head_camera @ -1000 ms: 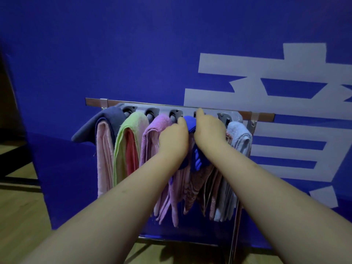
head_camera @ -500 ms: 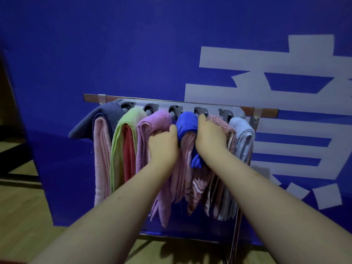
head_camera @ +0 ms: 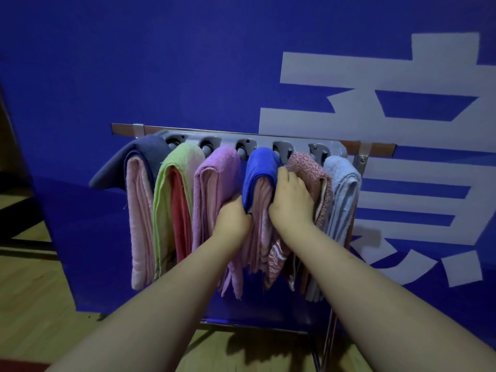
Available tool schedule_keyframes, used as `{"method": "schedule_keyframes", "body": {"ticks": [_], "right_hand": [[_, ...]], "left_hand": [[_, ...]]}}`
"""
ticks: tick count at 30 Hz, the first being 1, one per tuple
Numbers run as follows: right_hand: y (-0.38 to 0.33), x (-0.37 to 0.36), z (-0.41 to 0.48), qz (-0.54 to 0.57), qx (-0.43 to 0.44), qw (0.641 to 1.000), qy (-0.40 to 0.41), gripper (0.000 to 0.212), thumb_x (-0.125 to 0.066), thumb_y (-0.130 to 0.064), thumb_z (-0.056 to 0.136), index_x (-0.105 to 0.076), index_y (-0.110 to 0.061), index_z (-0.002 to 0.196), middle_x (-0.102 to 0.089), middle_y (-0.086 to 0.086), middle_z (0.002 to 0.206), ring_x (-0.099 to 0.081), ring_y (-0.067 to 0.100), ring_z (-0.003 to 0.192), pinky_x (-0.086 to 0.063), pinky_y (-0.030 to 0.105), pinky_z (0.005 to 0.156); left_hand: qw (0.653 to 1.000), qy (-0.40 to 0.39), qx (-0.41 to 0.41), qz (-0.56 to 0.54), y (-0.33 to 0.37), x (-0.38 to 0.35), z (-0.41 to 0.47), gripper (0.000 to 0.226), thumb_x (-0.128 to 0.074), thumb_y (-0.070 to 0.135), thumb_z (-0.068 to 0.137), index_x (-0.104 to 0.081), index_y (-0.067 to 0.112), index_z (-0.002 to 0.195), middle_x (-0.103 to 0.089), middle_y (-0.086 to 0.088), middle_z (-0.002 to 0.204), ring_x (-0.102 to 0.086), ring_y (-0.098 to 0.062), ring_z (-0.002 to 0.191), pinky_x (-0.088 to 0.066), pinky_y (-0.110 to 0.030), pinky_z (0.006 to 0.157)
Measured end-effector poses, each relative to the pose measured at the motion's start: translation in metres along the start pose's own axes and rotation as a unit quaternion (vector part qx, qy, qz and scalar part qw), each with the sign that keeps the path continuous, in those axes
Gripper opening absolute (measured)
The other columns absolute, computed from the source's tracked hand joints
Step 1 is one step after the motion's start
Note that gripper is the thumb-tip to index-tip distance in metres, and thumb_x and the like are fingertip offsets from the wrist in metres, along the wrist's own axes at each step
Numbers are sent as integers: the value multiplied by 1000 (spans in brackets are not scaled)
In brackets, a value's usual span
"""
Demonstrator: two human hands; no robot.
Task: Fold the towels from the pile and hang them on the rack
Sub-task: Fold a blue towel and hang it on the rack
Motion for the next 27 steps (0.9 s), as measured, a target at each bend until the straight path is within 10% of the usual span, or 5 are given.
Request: {"method": "schedule_keyframes", "body": {"ticks": [7,15,21,27], "right_hand": [[15,-32,-8,204,-106,970,-74,47,-57,-5,81,-50,-3,128,-47,18,129,-51,38,118,-43,43,100],[21,-48,-17,306,-142,934,-121,51,-46,-1,84,-50,-11,134,-51,14,134,-54,32,119,-45,36,101],[20,-48,-24,338,-135,922,-130,48,-43,4,89,-49,-15,133,-61,9,115,-56,20,99,-37,21,80],[28,-44,-36,295,-139,940,-105,50,-44,0,86,-50,-13,133,-61,17,124,-57,34,113,-43,31,92]], "left_hand": [[990,-96,31,-100,2,-21,-5,47,-46,0,89,-49,10,134,-59,-12,128,-55,-23,112,-35,-19,82],[972,-127,110,-163,-8,-18,-14,29,-40,6,93,-48,20,68,-52,0,67,-46,-20,70,-37,-30,65],[953,-120,168,-221,-9,-20,-20,33,-41,6,92,-50,17,63,-49,-2,58,-40,-15,55,-33,-27,52],[942,-125,164,-266,-17,-16,-28,22,-46,17,84,-66,12,79,-66,-14,80,-56,-22,75,-49,-36,76]]}}
Point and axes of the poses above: each hand's wrist, its own z-axis towards the middle knuckle, its own x-axis out of the back of the hand, y = z × x, the point moved 6 cm from there along z, towards the middle knuckle
